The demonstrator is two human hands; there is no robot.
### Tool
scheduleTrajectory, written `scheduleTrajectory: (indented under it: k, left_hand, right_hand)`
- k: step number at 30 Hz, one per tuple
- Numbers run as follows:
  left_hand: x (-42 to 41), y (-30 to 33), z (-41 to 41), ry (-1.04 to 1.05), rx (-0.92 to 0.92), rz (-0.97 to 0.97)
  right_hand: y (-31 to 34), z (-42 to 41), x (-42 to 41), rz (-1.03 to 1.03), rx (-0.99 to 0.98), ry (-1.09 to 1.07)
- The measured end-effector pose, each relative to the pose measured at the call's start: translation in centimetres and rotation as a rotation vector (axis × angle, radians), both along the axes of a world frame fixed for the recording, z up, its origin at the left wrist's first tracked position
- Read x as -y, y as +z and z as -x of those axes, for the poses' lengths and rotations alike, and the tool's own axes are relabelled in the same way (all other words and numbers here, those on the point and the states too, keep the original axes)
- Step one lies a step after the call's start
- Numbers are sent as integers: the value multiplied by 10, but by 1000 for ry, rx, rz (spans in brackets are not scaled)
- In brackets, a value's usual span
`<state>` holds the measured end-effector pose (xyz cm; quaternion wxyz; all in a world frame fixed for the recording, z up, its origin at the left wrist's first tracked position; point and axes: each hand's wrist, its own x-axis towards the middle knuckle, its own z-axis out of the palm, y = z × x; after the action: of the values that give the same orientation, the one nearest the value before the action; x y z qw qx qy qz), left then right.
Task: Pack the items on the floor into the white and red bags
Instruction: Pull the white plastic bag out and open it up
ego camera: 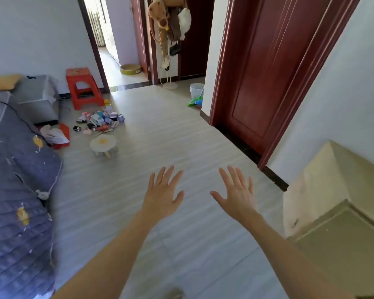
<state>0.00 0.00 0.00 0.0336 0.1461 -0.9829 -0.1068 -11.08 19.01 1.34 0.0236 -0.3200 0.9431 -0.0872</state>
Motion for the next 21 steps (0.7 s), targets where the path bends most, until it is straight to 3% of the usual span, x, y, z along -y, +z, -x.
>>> scheduleTrajectory:
  k: [9, 16, 21]
  left_hand:
    - [74, -43, 79, 94, 35, -42]
    - [146, -47, 181, 178, 6, -32]
    - [199, -48, 260, 270, 9, -25]
  right_hand:
    - [-50, 81, 81, -92, 100, 50]
    - [-56, 198, 164, -4, -26, 163]
    - [-61, 286, 229, -7, -7, 261]
